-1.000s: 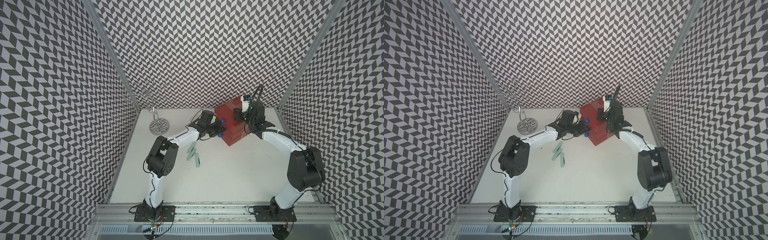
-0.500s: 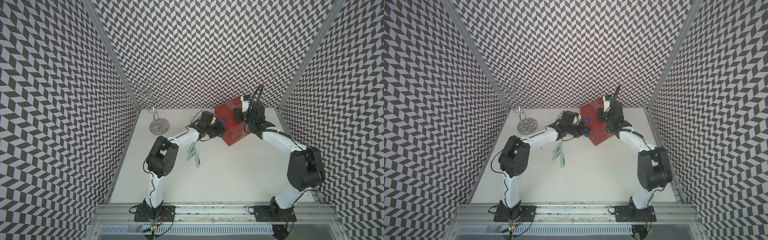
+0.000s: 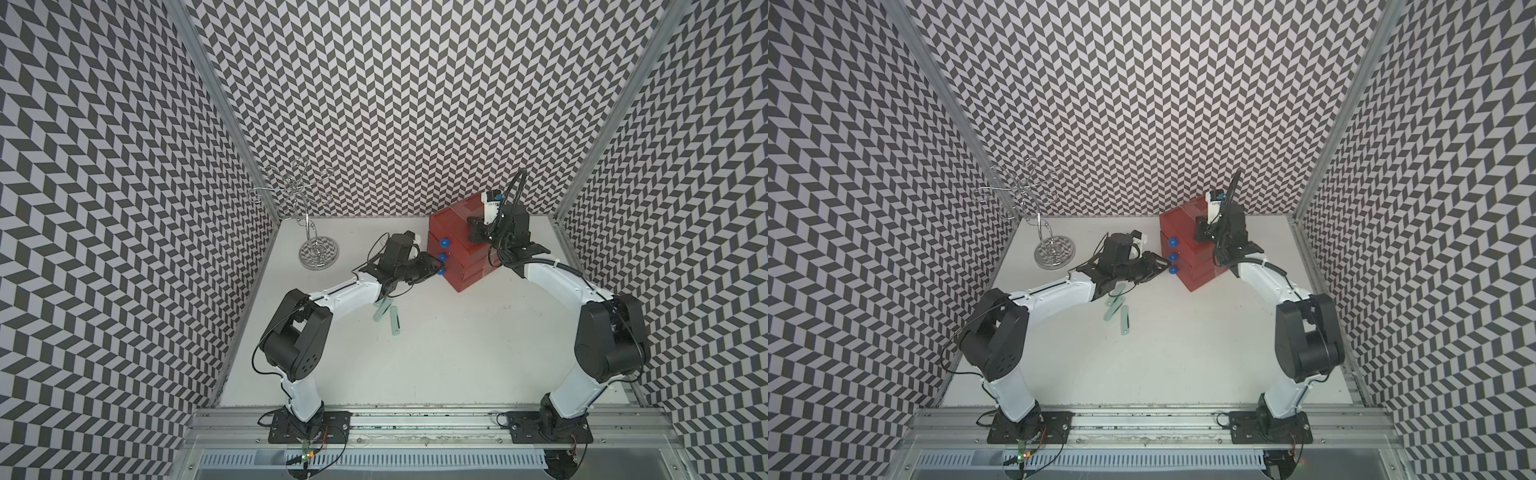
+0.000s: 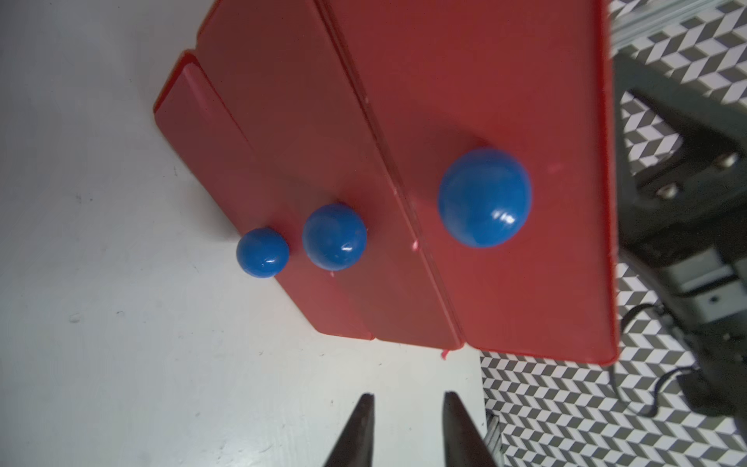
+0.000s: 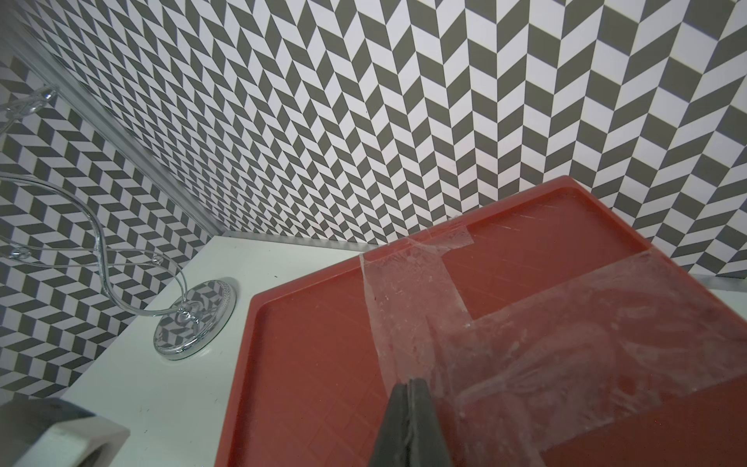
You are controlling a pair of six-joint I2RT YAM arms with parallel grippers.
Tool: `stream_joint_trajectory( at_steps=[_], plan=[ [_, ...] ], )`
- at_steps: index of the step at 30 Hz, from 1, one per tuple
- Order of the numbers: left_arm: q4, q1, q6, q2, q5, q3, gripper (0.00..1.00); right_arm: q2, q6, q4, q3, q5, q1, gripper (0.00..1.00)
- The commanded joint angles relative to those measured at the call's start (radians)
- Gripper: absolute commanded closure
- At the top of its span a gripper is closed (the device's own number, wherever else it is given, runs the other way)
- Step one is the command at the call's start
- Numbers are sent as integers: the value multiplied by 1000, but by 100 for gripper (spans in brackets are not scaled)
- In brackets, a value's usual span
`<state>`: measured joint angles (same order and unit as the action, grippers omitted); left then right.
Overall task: Place the fruit knives into the drawer by color
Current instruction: Open the drawer in the storage box.
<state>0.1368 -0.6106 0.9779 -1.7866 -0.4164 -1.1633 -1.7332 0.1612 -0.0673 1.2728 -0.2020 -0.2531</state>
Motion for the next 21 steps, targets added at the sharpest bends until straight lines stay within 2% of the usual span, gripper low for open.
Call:
stream_joint_trajectory(
  at_steps=[1,5,11,17,18,21],
  plan=[
    [190,11,68,11,-17,101,58,-199,37,402,-134,-44,-8,100],
    [305,18,103,-8,-16,168,48,-200,37,402,-134,-45,-8,100],
    [456,37,163,-70,-45,206,44,-202,35,402,-132,-42,-8,100],
    [533,55,221,-161,-84,184,44,-211,34,402,-130,-41,-8,100],
    [550,57,232,-176,-89,183,41,-213,34,402,-128,-41,-8,100],
    [596,62,259,-214,-100,178,40,-216,35,402,-127,-41,-7,100]
  ],
)
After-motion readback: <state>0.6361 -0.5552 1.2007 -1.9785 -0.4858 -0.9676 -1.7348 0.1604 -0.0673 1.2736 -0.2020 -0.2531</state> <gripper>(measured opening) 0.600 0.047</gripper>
